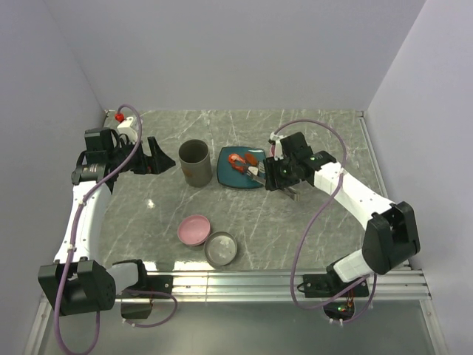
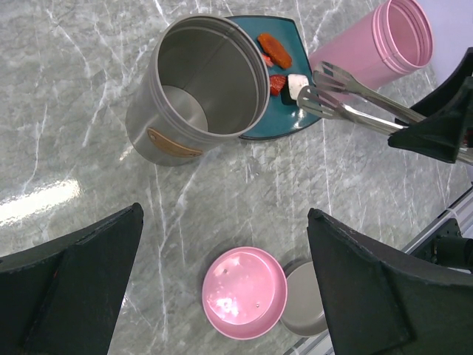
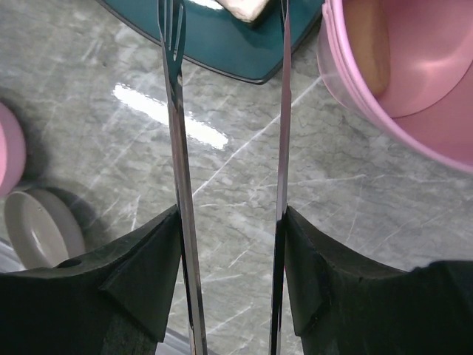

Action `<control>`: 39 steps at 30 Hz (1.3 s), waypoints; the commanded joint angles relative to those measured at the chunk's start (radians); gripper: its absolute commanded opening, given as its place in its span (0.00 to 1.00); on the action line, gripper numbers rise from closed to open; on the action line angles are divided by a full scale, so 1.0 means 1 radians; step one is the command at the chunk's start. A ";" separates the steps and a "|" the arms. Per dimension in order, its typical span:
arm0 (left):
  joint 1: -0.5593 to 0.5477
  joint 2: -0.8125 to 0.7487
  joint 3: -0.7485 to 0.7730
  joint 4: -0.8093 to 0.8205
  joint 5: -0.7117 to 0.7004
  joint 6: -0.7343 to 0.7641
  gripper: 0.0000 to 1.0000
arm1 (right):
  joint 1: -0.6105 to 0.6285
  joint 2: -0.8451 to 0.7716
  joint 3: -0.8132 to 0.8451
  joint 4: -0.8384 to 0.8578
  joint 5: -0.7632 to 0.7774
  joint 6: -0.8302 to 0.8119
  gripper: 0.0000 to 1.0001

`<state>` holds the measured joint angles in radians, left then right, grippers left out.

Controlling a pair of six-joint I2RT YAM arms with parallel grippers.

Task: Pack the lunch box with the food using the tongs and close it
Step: Pick up the fake food from the plate.

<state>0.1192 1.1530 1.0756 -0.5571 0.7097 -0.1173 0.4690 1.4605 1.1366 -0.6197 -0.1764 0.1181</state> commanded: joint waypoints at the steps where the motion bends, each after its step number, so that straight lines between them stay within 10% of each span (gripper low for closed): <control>1: 0.000 -0.019 0.006 0.033 0.007 0.002 0.99 | 0.006 0.015 -0.009 0.043 0.037 -0.003 0.61; 25: 0.002 -0.007 -0.005 0.042 0.004 0.004 0.99 | 0.007 0.116 0.003 0.086 0.022 -0.021 0.60; 39: 0.000 -0.007 0.006 0.033 -0.004 0.010 0.99 | 0.007 0.034 0.048 0.023 -0.015 -0.041 0.35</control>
<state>0.1188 1.1557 1.0714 -0.5423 0.7094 -0.1169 0.4690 1.5696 1.1389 -0.5880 -0.1703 0.0940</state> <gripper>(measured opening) 0.995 0.496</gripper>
